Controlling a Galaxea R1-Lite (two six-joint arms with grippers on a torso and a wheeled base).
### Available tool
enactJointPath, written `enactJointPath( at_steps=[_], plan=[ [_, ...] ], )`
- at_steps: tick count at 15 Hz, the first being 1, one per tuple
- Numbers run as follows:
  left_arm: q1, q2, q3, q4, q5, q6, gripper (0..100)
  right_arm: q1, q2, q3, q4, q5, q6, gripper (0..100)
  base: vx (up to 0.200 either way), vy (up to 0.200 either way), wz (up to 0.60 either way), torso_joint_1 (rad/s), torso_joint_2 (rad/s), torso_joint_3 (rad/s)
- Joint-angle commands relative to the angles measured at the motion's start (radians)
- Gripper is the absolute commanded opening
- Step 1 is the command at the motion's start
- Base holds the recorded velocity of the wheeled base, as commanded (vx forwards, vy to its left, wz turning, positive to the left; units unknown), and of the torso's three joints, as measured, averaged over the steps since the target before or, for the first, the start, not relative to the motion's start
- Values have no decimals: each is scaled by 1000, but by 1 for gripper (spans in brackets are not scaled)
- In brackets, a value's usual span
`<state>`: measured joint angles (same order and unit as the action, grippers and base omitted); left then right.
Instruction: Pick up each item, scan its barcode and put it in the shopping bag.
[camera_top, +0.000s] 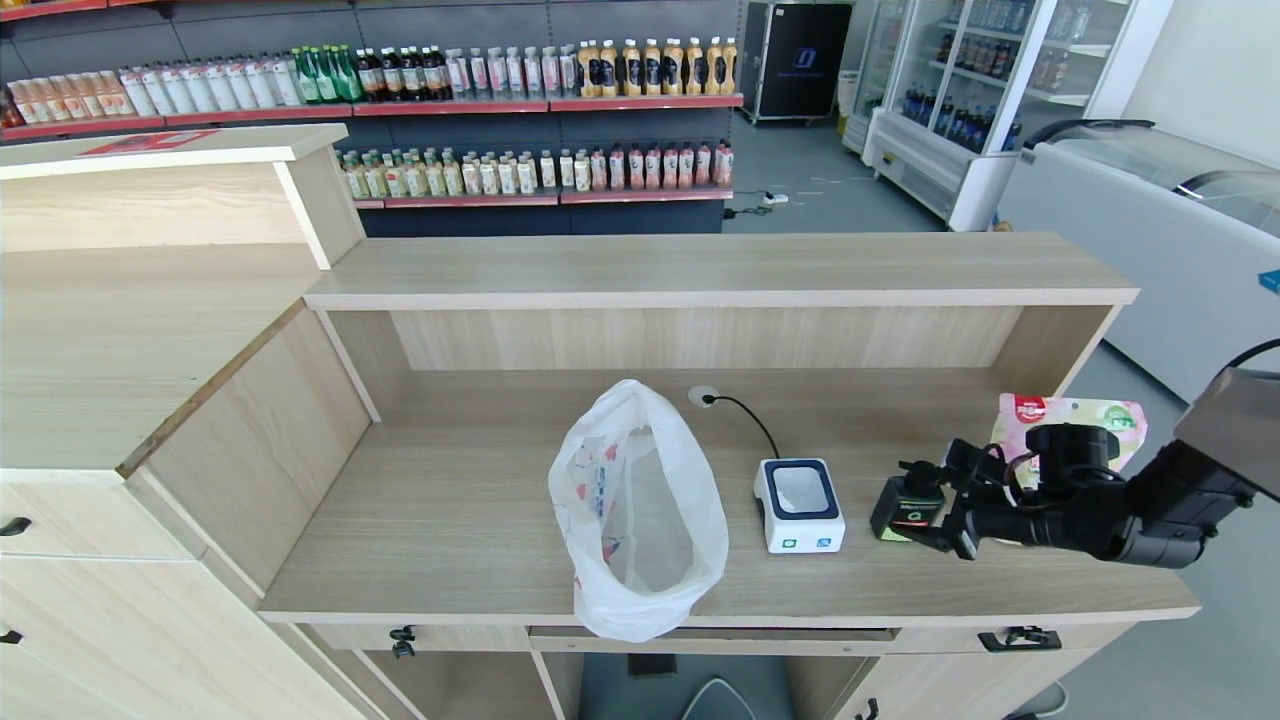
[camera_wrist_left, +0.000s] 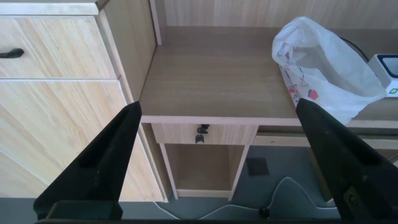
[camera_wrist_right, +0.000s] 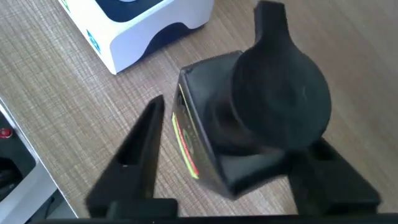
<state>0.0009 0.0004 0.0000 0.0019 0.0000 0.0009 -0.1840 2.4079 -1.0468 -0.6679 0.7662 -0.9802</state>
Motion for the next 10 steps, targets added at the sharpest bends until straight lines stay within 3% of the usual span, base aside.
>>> enactJointPath(
  at_steps=[1, 7, 10],
  plan=[
    [1, 0, 0, 0, 0, 1, 100, 11, 20, -21, -1, -1, 2, 0, 0, 0, 0, 0, 0, 0],
    [1, 0, 0, 1, 0, 1, 100, 26, 0, -35, -1, -15, 8, 0, 0, 0, 0, 0, 0, 0],
    [1, 0, 0, 0, 0, 1, 100, 20, -161, -16, 13, -16, 46, 0, 0, 0, 0, 0, 0, 0]
  ],
)
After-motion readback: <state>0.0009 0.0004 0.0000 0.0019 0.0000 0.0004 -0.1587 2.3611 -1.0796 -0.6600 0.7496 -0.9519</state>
